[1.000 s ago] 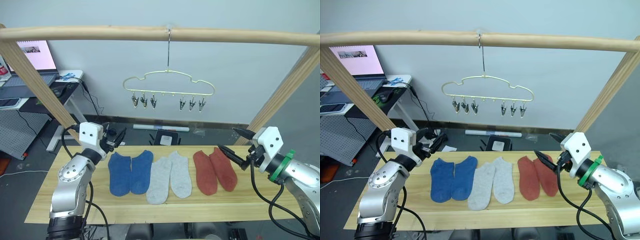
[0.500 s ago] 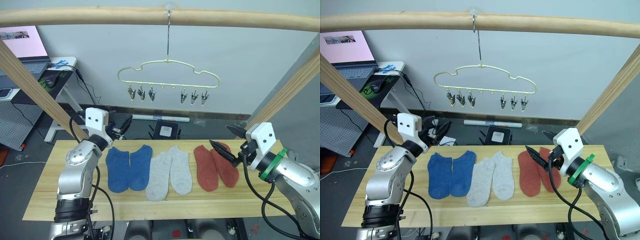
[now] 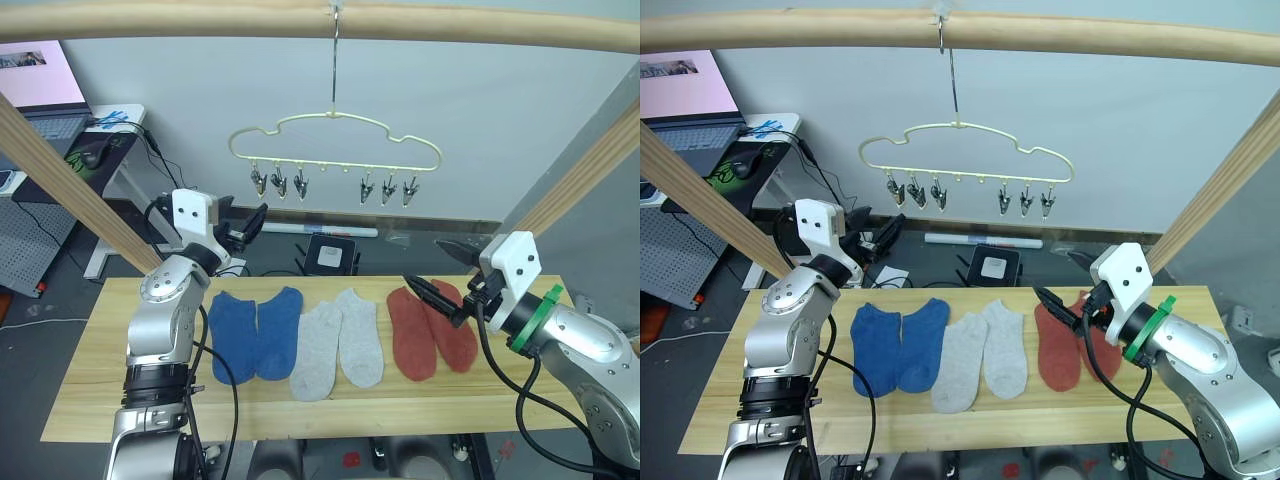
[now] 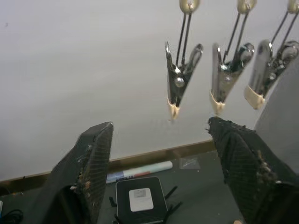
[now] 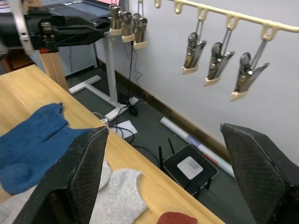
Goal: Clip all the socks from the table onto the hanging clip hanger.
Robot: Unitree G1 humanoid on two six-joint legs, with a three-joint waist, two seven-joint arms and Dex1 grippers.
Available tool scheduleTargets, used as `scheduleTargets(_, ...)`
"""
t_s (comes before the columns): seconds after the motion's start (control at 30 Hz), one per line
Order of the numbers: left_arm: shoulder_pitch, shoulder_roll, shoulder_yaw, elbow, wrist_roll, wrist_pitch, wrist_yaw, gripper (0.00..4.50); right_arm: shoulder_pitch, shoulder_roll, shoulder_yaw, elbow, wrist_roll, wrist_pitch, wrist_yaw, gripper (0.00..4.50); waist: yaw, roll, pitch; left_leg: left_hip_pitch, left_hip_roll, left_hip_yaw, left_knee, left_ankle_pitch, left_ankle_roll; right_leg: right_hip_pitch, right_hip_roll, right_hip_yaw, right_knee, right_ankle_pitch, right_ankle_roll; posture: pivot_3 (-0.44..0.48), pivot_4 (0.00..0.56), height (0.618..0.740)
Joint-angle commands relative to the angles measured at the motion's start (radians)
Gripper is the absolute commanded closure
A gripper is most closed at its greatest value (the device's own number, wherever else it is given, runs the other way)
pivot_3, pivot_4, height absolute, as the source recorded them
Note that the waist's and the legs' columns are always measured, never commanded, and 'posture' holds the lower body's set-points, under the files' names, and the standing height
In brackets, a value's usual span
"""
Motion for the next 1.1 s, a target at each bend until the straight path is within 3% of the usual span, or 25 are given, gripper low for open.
scheduleTargets(0.03, -0.028, -0.001, -0.009, 0.014, 0.008, -0.042, -0.008, 1.67, -0.013, -0.011, -0.009, -0.048, 0.017, 0.002, -0.007, 0.5, 0.0, 0.0, 0.0, -0.003, 0.0, 0.0, 0.0, 0.0, 0.0, -0.003, 0.0, 0.0, 0.001, 0.0, 0.0, -0.137, 0.279, 0.74)
scheduleTargets(1.1, -0.158, -0.03, -0.017, 0.164, 0.004, -0.159, 0.001, 1.67, 0.044, -0.028, -0.012, -0.009, -0.009, -0.083, 0.028, 0.5, -0.001, 0.0, 0.0, -0.005, -0.001, 0.0, 0.0, 0.0, 0.0, -0.006, 0.0, -0.001, 0.001, 0.0, 0.0, -0.144, 0.267, 0.74)
